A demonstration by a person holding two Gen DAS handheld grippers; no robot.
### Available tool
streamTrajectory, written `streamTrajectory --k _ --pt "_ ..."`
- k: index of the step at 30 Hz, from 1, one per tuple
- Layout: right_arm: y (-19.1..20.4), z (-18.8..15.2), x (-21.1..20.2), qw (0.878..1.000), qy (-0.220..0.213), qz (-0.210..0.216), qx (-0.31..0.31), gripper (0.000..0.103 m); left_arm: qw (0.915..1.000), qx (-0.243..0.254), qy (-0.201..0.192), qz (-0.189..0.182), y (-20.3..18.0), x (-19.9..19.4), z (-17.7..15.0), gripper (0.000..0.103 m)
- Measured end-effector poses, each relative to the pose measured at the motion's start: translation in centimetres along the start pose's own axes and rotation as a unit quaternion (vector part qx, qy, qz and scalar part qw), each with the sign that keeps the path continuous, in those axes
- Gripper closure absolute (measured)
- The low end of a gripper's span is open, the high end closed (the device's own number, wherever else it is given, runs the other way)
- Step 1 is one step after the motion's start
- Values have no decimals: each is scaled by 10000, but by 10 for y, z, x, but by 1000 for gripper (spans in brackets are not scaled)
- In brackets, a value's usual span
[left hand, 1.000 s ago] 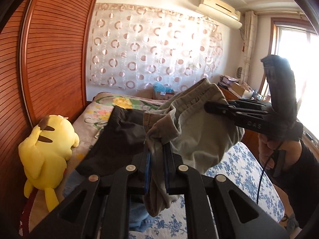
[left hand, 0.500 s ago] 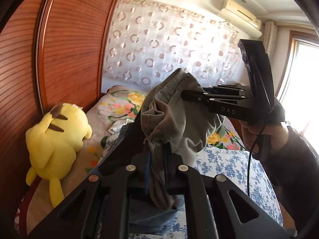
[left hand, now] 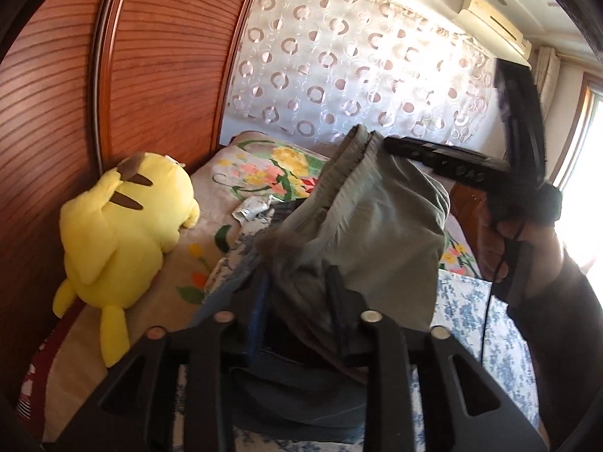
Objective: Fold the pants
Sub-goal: 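Lift the folded shorts with both tools and carry them onto the jeans stack, then open both tools to release the shorts on the stack and withdraw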
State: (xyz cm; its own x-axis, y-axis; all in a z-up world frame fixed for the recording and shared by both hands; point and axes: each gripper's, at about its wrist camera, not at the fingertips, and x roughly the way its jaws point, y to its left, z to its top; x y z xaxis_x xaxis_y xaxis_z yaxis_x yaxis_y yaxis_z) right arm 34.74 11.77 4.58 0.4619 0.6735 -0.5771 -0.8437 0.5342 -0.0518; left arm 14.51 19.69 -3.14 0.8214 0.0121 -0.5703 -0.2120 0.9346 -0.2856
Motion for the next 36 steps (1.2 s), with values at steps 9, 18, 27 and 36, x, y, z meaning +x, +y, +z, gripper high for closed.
streamTrajectory --k 9,18,27,36 --pt "-3 -23 -53 9993 -333 25 188 57 9977 619 -265 121 -17 -16 5 60" --pt "2 -55 -35 9992 13 96 383 60 9964 830 150 5 -31 13 -2 60" --pt "-13 -61 -9 9963 103 157 841 60 9958 796 442 86 -29 31 -17 60" --pt "-2 -72 -44 9952 -124 -68 971 60 9944 1006 224 226 -35 22 -19 39"
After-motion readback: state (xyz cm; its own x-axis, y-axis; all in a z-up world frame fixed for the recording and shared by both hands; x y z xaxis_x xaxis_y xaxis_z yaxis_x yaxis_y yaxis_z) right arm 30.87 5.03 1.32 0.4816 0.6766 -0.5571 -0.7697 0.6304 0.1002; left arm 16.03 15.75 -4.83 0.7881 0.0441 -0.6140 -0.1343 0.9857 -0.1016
